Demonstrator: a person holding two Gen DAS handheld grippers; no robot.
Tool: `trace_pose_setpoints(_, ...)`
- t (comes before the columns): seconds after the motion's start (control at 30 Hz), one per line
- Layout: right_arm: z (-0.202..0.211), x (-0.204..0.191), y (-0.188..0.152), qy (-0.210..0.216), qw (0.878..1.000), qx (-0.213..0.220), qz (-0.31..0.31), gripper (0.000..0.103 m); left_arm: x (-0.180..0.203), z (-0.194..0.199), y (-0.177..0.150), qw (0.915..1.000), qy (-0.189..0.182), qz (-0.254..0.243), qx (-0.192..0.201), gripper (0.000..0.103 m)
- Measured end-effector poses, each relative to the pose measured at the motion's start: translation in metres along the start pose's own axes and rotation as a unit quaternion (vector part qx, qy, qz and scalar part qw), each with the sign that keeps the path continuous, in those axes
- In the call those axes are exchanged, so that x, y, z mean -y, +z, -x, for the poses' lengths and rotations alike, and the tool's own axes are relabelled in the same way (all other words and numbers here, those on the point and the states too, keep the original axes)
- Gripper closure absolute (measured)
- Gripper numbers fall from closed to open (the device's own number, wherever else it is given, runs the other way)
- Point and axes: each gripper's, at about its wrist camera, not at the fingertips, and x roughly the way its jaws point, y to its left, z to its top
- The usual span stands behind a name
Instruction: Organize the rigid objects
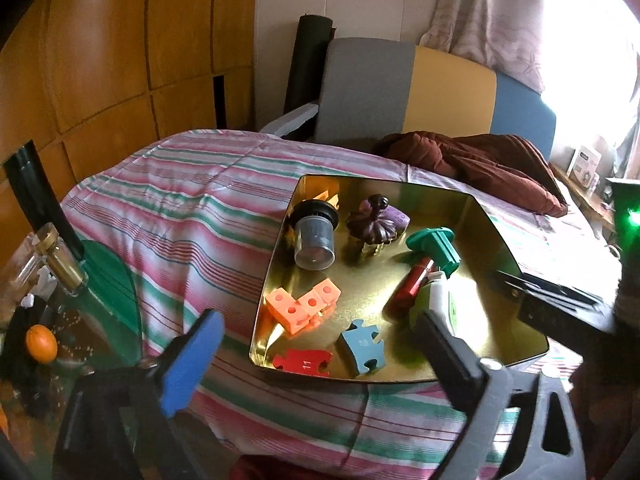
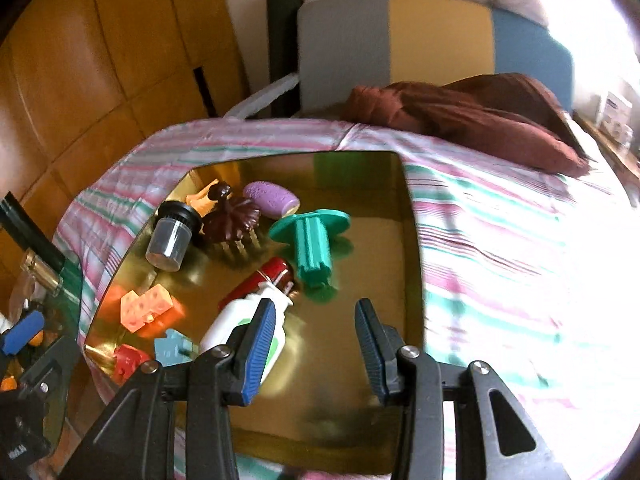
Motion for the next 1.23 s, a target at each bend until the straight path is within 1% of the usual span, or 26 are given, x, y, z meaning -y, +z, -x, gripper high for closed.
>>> trace_pose_setpoints(0.07,0.011,0.000,-0.009,-0.007,1.000,0.016,-0.007,0.062,0.004,0.006,0.000,0.9999,0.002,-0.002,0.013,0.000)
trace_pose_setpoints(0.13,0.017,0.000,-0.015,-0.009,1.000,0.022,-0.009,0.062,0.008,0.013,0.000,0.9995,0.008,-0.004,0.031,0.000)
trace_pose_setpoints(0.27,0.026,-0.007,-0.022,-0.009,0.999,0.031,0.001,0.062,0.010,0.021,0.001,0.9991,0.007,0.010,0.041,0.000)
trace_pose_setpoints(0.33,0.031,-0.009,-0.025,-0.011,0.999,0.039,0.005,0.062,0.010,0.023,0.000,0.9989,0.015,0.018,0.040,0.000)
trace_pose_setpoints(0.5,0.036,-0.010,-0.028,-0.011,0.999,0.045,0.005,0.062,0.012,0.025,-0.003,0.9982,0.040,0.019,0.040,0.000)
trace_pose_setpoints(0.63,0.038,-0.008,-0.030,-0.013,0.999,0.045,0.002,0.062,0.011,0.027,-0.004,0.9977,0.048,0.017,0.045,0.000)
trace_pose_setpoints(0.77,0.039,-0.007,-0.031,-0.013,0.999,0.046,0.002,0.062,0.012,0.029,-0.004,0.9976,0.050,0.008,0.048,0.000)
trace_pose_setpoints(0.97,0.039,-0.008,-0.031,-0.014,0.999,0.046,0.007,0.062,0.011,0.029,-0.005,0.9983,0.036,0.015,0.042,0.000)
trace_pose_setpoints(1.07,0.039,-0.010,-0.031,-0.014,0.999,0.045,0.009,0.062,0.013,0.030,-0.006,0.9976,0.042,0.010,0.053,0.001)
trace_pose_setpoints(1.23,0.037,-0.012,-0.031,-0.014,0.999,0.043,0.012,0.062,0.011,0.028,-0.005,0.9980,0.040,0.016,0.047,0.000)
